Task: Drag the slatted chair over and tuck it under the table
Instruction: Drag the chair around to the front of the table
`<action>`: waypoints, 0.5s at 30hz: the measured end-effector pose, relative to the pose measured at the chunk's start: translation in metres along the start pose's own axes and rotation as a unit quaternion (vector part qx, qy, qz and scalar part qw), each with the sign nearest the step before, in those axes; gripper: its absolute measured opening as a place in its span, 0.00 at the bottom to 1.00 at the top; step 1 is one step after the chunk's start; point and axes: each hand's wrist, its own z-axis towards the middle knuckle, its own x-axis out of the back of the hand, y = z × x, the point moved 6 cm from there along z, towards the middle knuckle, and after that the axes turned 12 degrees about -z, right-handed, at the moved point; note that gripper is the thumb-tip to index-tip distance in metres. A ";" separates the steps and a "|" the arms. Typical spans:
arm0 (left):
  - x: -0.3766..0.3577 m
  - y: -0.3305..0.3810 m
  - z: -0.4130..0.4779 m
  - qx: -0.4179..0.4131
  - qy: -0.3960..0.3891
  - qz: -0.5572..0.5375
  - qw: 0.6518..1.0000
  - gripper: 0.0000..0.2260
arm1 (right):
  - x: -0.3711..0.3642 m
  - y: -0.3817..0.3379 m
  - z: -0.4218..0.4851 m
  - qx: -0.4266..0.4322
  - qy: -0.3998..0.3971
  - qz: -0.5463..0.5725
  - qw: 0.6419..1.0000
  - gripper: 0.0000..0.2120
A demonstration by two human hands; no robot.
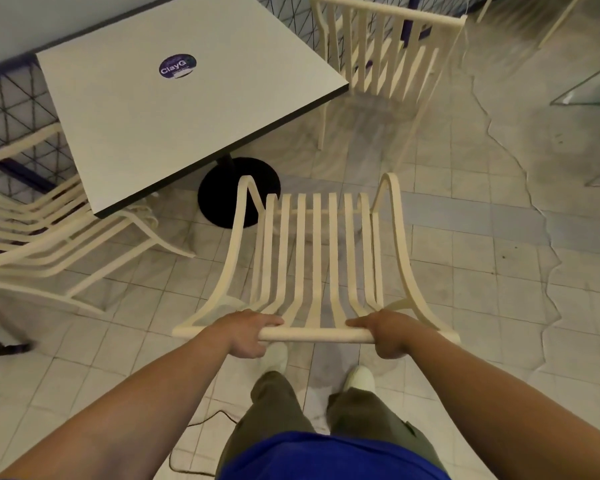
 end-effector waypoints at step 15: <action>-0.006 -0.005 0.006 -0.025 0.006 0.061 0.998 0.37 | 0.000 0.001 -0.003 -0.023 0.041 -0.078 0.996 0.39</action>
